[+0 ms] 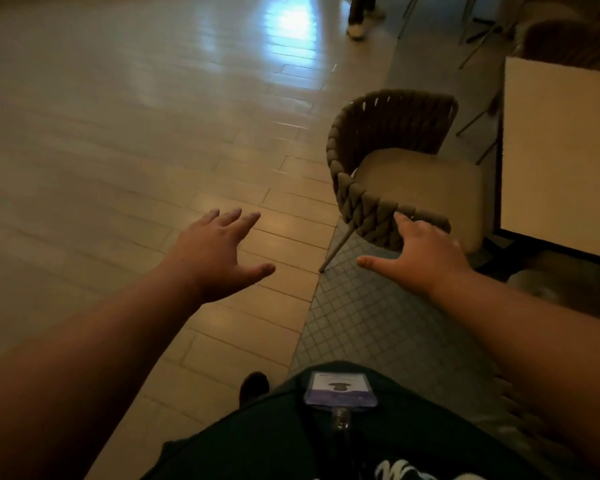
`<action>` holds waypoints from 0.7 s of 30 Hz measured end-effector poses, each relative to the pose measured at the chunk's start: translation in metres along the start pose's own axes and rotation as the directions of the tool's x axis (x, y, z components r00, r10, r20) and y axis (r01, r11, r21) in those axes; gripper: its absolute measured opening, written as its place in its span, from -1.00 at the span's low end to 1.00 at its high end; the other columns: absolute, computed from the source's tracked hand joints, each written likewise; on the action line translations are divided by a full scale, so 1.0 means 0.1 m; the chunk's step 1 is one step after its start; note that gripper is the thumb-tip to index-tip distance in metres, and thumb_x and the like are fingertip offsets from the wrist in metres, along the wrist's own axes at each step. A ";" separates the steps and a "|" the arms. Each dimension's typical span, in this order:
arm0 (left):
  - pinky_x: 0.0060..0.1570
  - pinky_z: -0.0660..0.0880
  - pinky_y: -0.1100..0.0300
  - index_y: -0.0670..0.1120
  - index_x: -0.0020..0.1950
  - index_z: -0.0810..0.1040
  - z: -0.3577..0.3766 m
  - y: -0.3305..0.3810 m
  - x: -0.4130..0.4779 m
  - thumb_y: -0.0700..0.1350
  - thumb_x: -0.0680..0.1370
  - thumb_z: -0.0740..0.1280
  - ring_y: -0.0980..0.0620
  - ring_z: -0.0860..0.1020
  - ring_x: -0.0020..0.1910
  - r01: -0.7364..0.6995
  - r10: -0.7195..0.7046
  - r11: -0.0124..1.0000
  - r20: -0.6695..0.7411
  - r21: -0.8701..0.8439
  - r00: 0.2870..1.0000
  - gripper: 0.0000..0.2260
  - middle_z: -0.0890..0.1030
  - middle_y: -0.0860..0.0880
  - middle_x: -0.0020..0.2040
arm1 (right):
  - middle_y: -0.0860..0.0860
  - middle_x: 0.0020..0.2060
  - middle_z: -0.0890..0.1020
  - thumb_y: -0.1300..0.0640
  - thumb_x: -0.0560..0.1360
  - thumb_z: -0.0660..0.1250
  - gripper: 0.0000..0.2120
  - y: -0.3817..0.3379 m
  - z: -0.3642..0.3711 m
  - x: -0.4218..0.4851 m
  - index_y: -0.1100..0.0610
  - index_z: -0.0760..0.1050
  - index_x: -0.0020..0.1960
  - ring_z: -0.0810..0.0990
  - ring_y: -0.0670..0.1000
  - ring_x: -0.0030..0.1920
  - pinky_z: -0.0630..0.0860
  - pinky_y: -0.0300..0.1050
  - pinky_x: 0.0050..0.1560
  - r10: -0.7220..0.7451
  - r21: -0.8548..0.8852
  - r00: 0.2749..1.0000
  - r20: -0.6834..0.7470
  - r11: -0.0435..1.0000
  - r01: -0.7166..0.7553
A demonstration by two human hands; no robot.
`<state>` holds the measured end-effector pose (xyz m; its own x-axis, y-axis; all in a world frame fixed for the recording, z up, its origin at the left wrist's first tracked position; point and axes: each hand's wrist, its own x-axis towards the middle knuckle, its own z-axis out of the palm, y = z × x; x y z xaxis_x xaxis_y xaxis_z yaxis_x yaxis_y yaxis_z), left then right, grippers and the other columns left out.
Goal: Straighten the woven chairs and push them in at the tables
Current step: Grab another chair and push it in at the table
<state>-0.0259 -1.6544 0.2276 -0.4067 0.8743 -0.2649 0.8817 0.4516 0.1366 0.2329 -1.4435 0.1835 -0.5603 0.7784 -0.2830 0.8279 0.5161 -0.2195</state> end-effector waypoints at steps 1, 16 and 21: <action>0.57 0.13 -0.14 0.16 0.67 -0.02 -0.10 -0.19 0.17 0.53 0.41 0.15 -0.14 0.03 0.65 -0.025 0.025 1.000 0.007 0.015 1.000 -0.08 0.09 0.01 0.67 | 0.13 0.57 0.31 -0.77 0.20 0.04 0.24 -0.15 0.01 0.11 -0.05 0.01 0.66 0.25 0.26 0.56 0.16 0.47 0.51 0.033 0.013 0.999 -0.004 0.999 -0.033; 0.56 0.16 -0.19 0.19 0.67 -0.02 -1.06 -1.29 2.77 0.51 0.42 0.18 -0.13 0.01 0.65 -0.268 0.264 0.957 0.054 0.107 0.963 -0.09 0.08 0.02 0.67 | 0.13 0.58 0.29 -0.81 0.03 -0.05 0.35 -1.07 -0.33 1.97 -0.10 -0.01 0.65 0.31 0.25 0.53 0.28 0.41 0.46 0.327 0.194 0.945 0.008 0.926 -0.322; 0.58 0.10 -0.17 0.19 0.66 -0.07 -1.40 -1.56 3.72 0.50 0.44 0.18 -0.13 -0.04 0.65 -0.274 0.265 0.950 0.076 0.154 0.961 -0.10 0.03 0.01 0.68 | 0.14 0.58 0.30 -0.81 0.04 -0.02 0.35 -1.27 -0.57 3.06 -0.08 0.01 0.66 0.30 0.24 0.53 0.26 0.36 0.48 0.343 0.177 0.939 0.014 0.924 -0.340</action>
<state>-0.3479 -1.3743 0.2413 -0.1395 0.9466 -0.2908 0.9852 0.1623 0.0555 -0.0424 -1.2504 0.1780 -0.2423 0.9033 -0.3539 0.9508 0.1485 -0.2718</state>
